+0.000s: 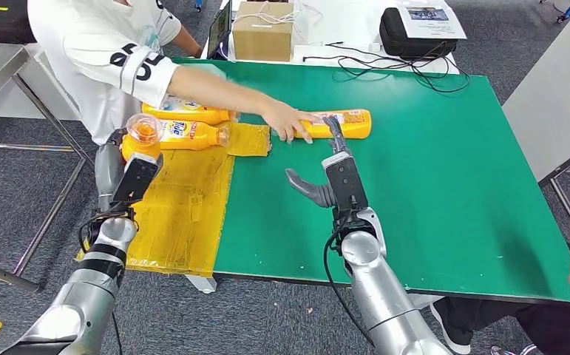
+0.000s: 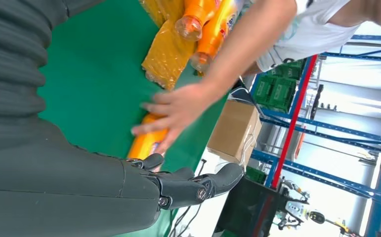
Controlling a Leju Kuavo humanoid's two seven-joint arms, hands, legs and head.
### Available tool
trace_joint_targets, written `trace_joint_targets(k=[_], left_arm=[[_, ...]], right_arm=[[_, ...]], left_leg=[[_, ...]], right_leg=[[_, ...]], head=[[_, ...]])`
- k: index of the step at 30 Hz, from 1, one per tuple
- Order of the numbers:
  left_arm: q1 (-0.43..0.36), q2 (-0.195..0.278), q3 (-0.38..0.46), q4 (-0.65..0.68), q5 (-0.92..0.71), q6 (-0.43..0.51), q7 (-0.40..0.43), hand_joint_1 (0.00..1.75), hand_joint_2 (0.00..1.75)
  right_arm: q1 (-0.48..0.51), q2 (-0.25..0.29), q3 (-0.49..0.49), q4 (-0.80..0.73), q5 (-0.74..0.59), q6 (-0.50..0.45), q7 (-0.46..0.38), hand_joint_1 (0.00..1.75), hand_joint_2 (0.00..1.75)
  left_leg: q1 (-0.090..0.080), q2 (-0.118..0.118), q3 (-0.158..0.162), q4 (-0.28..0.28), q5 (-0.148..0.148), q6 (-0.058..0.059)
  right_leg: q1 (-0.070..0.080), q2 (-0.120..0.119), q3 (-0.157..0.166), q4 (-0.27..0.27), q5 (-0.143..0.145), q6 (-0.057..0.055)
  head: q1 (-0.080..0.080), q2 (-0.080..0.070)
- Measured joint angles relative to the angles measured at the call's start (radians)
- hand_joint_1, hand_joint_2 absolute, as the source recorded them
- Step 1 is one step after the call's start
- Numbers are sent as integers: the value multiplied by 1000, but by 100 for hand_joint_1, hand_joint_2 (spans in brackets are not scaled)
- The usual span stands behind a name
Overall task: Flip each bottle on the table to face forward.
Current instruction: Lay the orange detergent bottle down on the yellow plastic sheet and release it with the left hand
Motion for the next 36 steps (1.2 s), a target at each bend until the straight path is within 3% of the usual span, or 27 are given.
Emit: trace_joint_targets(k=[2,6,9,17,25,31,32,35,36], left_arm=[[5,5,-13,15,-170,62,53,175,175],[34,18,-22,27,-676,118,152,175,175],[49,28,-37,64,-828,121,202,175,175],[39,51,-131,254,-945,109,255,175,175],[-24,51,-202,359,-904,-60,239,175,175],[-50,50,-218,384,-893,-91,230,175,175],[-52,50,-220,386,-891,-92,229,141,175],[-59,50,-221,391,-864,-126,207,10,175],[-65,51,-221,393,-847,-153,194,0,175]], right_arm=[[0,-1,0,-1,-6,7,-4,0,175],[-2,-5,0,-2,-20,22,-13,0,175],[-5,-9,2,-2,-29,31,-17,0,175],[-8,-25,22,-22,-45,60,-8,0,175],[-7,-36,36,-55,-33,87,18,0,175],[-7,-41,44,-68,-33,91,22,0,175],[-7,-42,44,-69,-33,91,22,0,175],[-7,-42,44,-71,-33,94,23,0,175],[-7,-42,44,-71,-32,97,25,0,175]], left_leg=[[0,0,0,0,0,0],[0,0,0,0,0,0],[0,0,0,0,0,0],[0,0,0,0,0,0],[0,-3,2,0,0,0],[0,-3,5,-1,0,0],[0,-3,5,0,0,0],[0,-3,6,0,0,0],[0,-3,6,0,0,0]], right_leg=[[0,0,0,0,0,0],[0,0,0,0,0,0],[0,0,0,0,0,0],[0,0,0,0,0,0],[0,-3,3,0,0,0],[0,-3,6,0,-1,0],[0,-3,6,0,0,0],[0,-3,8,0,0,0],[0,-3,8,0,0,0]], head=[[0,0],[0,0],[0,0],[0,0],[0,0],[0,0],[0,0],[0,0],[0,0]])
